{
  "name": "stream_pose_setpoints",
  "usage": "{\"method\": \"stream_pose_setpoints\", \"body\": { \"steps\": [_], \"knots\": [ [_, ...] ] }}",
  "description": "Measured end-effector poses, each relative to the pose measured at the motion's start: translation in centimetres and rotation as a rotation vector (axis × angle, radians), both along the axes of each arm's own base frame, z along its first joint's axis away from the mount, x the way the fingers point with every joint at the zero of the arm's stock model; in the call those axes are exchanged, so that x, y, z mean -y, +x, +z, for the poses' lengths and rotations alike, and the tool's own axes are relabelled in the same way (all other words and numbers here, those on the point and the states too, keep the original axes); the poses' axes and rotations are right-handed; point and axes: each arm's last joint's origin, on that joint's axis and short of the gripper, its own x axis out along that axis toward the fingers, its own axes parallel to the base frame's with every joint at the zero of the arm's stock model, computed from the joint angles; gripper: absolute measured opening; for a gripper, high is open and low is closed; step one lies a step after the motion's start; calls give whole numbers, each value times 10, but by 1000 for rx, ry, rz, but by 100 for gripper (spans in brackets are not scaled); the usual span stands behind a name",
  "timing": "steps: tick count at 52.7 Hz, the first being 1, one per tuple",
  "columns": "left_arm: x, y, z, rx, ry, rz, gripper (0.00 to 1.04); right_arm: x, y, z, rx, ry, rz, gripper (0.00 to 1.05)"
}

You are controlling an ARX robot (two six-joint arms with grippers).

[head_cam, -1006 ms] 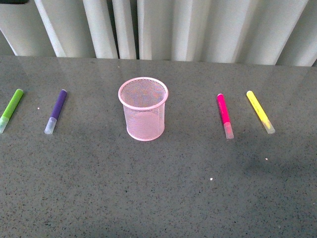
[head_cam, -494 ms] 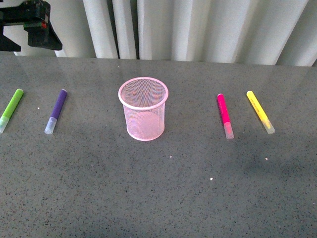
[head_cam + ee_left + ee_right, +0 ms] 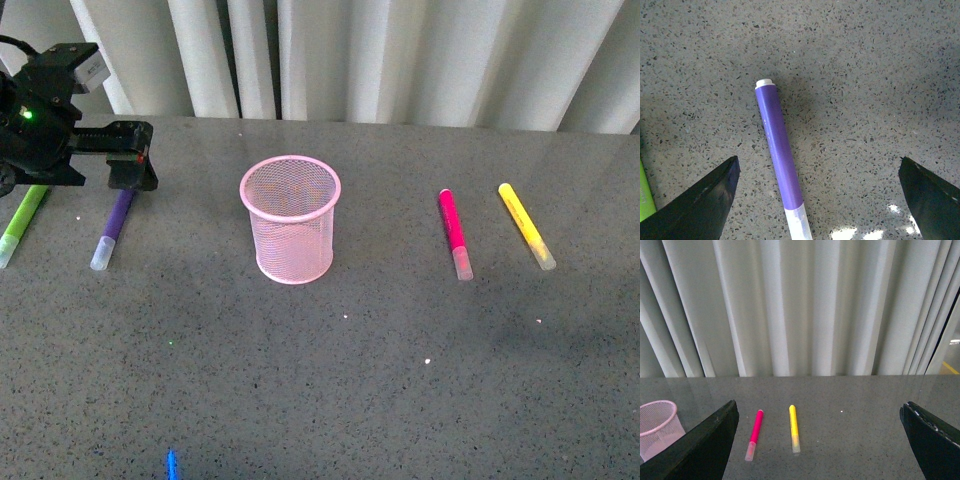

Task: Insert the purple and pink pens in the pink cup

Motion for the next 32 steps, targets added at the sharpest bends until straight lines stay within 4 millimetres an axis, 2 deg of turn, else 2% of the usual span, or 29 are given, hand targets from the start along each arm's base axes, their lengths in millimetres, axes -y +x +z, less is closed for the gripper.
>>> {"method": "stream_pose_setpoints", "body": {
  "steps": [16,32],
  "knots": [
    [1,17,-4,18,7,2,98,0,0,0,0,0,0,98],
    [-4,27,-23,-17,28,23,98,0,0,0,0,0,0,98]
  ]
}}
